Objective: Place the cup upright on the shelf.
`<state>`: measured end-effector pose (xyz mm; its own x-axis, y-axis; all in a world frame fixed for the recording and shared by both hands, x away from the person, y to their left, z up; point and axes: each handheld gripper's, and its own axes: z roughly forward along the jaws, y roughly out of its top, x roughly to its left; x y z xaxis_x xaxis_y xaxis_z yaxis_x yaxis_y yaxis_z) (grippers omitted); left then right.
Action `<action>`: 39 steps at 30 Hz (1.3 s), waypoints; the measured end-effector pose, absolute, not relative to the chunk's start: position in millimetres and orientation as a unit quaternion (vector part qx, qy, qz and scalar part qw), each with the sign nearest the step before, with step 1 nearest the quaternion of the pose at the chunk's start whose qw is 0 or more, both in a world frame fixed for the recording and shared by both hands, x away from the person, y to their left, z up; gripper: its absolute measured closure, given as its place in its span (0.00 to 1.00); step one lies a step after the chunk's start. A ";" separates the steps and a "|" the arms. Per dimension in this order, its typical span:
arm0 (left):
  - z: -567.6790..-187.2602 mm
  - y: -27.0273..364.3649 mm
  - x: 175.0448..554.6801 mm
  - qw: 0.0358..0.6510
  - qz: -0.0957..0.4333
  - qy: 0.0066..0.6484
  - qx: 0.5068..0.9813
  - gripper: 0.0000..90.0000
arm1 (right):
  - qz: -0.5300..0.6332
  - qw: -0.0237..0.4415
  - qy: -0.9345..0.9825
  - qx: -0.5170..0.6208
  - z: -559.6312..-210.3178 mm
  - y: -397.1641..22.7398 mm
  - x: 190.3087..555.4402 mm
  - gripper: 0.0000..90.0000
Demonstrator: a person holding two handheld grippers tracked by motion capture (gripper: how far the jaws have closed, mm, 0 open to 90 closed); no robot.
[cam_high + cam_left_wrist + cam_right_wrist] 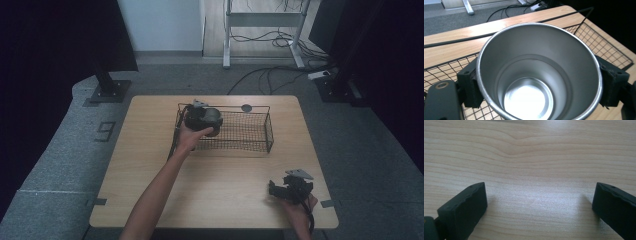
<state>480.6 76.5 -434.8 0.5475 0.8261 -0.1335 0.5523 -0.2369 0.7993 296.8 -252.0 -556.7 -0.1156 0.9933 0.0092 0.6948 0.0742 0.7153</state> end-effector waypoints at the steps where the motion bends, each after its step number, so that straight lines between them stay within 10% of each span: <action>1: -436.4 76.7 482.2 0.425 0.160 0.449 0.770 0.16 | 0.293 0.255 0.687 0.614 -556.7 -252.0 296.8 0.00; 39: -490.7 72.9 506.3 0.356 0.125 0.501 0.779 0.16 | 0.293 0.256 0.686 0.614 -556.9 -252.0 296.8 0.00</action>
